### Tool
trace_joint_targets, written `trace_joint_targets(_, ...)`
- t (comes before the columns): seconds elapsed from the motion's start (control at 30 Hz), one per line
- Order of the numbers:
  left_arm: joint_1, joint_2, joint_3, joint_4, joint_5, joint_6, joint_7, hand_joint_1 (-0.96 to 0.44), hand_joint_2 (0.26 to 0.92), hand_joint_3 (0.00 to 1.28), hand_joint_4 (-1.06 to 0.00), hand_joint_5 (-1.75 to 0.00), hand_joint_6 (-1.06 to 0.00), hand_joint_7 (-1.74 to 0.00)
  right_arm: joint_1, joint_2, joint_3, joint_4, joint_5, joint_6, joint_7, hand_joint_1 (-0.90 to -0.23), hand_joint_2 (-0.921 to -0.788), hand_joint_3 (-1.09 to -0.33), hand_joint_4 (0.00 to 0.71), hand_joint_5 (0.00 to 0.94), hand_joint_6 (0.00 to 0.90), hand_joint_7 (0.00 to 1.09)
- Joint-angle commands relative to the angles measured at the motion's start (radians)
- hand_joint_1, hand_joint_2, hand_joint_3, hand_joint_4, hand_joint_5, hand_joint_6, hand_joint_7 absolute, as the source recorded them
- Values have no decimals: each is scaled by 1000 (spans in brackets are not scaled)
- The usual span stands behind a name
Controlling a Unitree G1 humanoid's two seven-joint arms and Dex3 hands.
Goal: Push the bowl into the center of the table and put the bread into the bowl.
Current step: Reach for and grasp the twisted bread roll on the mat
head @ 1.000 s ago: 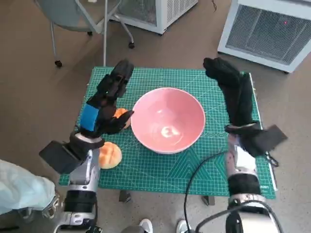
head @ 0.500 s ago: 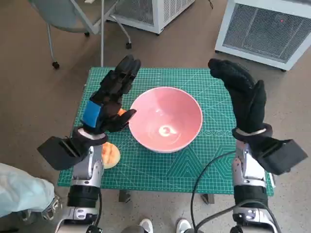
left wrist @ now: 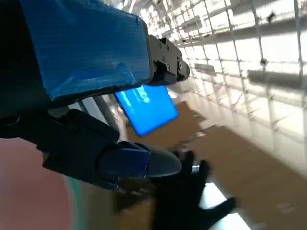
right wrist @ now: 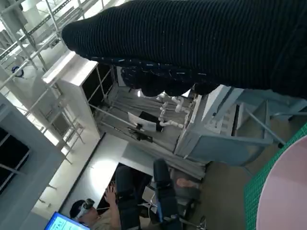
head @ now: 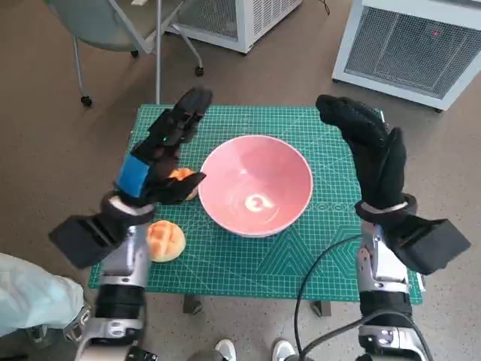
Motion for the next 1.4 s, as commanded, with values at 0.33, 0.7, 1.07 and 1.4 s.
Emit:
trace_joint_targets(0.33, -71, 384, -64, -63, 394, 450, 25, -398, 788, 6, -100, 0, -211, -6, 43, -5, 33, -86, -29, 43, -32, -734, -921, -736, 153, 10, -1, 542)
trace_joint_targets(0.7, -131, 371, -186, 2, 509, 587, 54, -289, 761, 0, -89, -2, -259, -17, 26, -16, 34, -67, -15, 49, -11, -746, -921, -735, 151, 7, -1, 531)
trace_joint_targets(1.07, -222, 318, -320, 187, 558, 644, 17, -227, 761, 0, -80, 0, -263, -8, 25, -17, 38, -65, -19, 54, -14, -748, -921, -732, 152, 6, -1, 532)
trace_joint_targets(1.4, -282, 274, -411, 339, 587, 601, 18, -208, 752, 0, -66, 0, -259, -2, 31, -21, 38, -70, -14, 65, -12, -748, -921, -733, 148, 3, -1, 530)
